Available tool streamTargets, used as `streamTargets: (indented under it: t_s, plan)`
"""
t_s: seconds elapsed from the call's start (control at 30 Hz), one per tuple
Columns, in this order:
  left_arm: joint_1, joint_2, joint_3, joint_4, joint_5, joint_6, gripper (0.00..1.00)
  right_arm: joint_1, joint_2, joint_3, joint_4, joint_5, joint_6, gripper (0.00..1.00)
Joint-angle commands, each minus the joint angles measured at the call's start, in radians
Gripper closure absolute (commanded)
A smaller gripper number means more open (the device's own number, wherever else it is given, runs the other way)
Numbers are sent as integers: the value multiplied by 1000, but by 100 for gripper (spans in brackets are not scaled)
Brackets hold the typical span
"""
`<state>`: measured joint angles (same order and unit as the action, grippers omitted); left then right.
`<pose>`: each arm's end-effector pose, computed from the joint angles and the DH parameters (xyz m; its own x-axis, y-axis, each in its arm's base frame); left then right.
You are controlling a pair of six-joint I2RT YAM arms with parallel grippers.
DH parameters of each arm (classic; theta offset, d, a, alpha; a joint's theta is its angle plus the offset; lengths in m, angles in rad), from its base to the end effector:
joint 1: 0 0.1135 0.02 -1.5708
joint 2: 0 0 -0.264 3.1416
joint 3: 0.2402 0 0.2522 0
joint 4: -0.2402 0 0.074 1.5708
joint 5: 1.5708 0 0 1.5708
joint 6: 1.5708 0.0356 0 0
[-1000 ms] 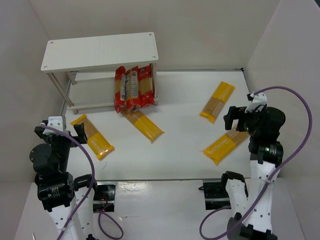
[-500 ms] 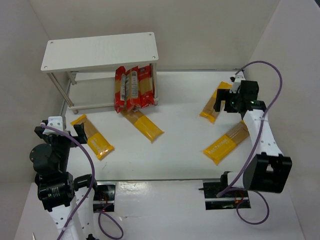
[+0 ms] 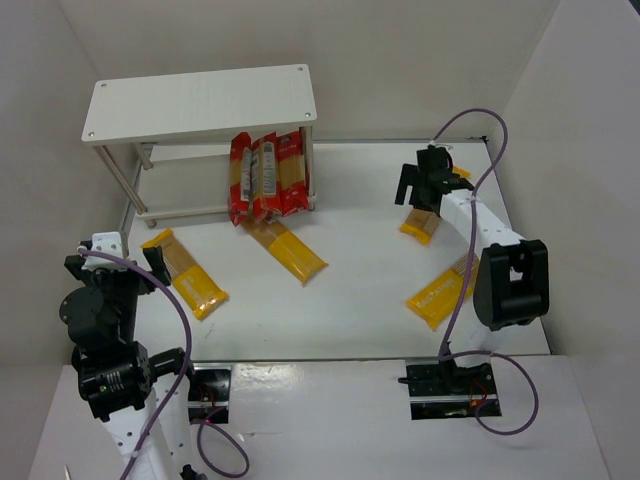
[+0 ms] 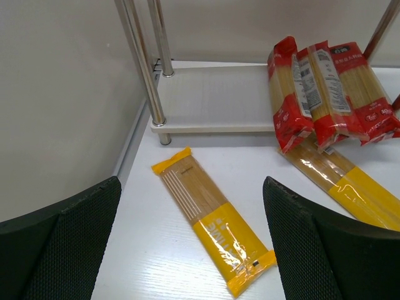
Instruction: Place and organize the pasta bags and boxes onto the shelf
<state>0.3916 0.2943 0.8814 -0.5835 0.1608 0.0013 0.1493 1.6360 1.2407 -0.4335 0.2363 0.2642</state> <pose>0.0458 0.0127 0.3761 0.0030 0.0027 -1.0000 -0.2288 0.9735 0.0019 0.3570 0.0453 0.2579 -0.7005 0.1514 -0.6974 0.2018 0.9794 0.0099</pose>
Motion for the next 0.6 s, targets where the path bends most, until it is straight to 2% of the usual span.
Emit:
streamTargets:
  t_s: [0.0, 0.37, 0.57]
  plan:
    - [23, -1, 1, 34, 2, 19, 0, -20, 45, 52, 78, 153, 110, 0]
    - [23, 8, 1, 34, 11, 19, 0, -39, 183, 74, 87, 267, 162, 0]
    - [23, 8, 1, 34, 11, 19, 0, -88, 229, 85, 75, 230, 162, 0]
